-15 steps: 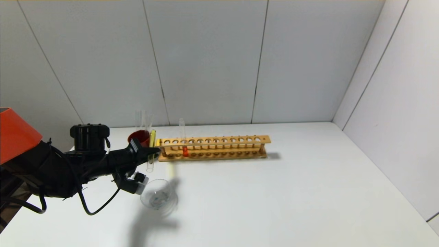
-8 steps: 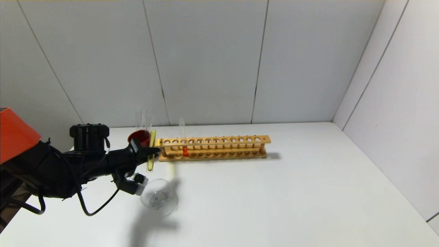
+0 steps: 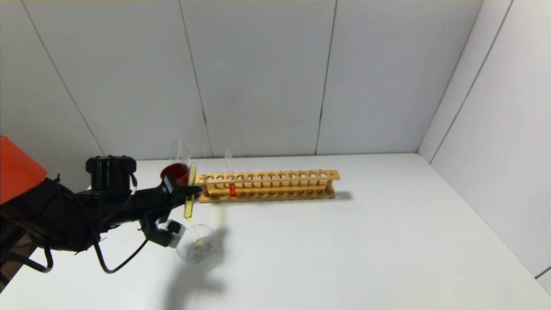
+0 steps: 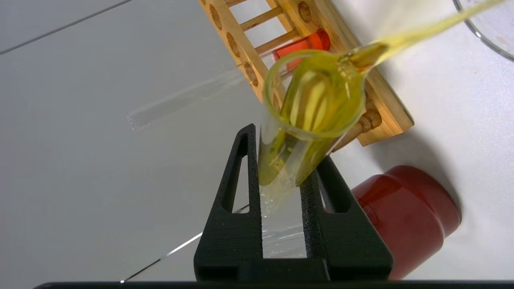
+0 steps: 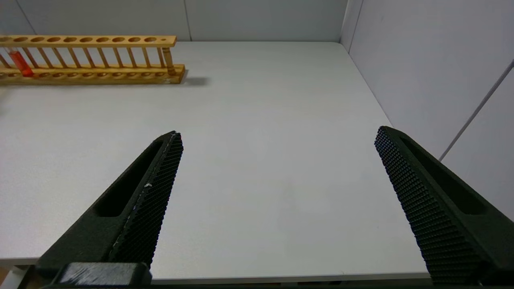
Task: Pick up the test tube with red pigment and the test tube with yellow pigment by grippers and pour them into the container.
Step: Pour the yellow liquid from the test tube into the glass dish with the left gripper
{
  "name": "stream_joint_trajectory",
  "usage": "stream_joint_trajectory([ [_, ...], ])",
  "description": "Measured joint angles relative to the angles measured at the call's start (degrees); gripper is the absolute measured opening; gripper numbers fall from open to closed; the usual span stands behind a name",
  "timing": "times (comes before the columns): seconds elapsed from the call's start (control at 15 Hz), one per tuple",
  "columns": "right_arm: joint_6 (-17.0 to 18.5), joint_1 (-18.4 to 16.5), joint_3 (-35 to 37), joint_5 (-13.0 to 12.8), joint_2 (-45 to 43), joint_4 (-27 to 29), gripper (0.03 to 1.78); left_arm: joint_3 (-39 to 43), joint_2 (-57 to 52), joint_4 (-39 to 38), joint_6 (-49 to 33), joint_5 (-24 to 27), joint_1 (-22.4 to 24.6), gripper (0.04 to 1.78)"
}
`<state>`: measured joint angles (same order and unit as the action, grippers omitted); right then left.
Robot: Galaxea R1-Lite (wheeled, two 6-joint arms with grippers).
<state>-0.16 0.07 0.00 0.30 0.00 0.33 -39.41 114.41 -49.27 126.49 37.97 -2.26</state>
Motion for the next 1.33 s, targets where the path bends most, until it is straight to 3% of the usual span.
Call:
stream_joint_trajectory([
  [1.33, 0.00, 0.00, 0.00, 0.02, 0.00, 0.00, 1.75, 1.05, -1.73, 1.40, 6.47, 0.80, -0.11, 0.32],
])
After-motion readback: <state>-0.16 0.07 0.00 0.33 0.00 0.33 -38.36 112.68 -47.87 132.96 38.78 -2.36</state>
